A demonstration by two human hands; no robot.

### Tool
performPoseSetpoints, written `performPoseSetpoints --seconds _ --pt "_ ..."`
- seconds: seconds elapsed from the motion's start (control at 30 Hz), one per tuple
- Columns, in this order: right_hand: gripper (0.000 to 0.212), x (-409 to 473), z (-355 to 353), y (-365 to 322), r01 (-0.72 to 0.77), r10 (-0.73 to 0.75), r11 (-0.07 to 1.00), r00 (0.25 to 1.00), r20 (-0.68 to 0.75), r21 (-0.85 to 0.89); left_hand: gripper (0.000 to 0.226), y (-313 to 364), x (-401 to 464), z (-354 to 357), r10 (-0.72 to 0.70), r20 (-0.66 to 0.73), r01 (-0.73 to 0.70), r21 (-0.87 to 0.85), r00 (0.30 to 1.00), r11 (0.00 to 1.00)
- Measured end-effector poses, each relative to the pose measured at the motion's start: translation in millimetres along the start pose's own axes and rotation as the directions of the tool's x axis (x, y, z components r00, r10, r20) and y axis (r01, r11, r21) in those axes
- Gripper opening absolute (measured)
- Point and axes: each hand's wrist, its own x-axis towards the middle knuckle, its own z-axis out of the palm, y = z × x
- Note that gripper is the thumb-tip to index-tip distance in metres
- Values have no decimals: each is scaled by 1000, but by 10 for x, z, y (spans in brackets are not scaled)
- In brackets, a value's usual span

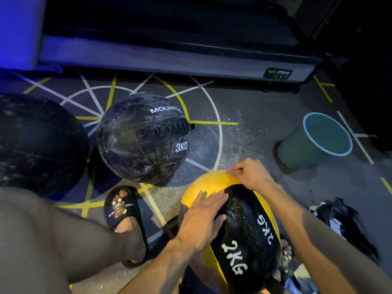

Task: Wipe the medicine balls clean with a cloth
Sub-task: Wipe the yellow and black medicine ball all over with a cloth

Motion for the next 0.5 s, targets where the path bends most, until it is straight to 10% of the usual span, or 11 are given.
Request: performPoseSetpoints --seconds 0.2,0.37,0.5 --pt "19 -157 92 -213 310 -314 949 928 200 52 58 4 19 -4 3 4 -2 -27 1000 1000" --pt "22 36 -71 118 58 -60 998 996 63 26 57 -5 44 1 -4 8 5 -29 1000 1000" --pt "15 -167 18 179 164 -179 974 979 93 156 58 -54 40 -18 -32 10 32 -22 999 999"
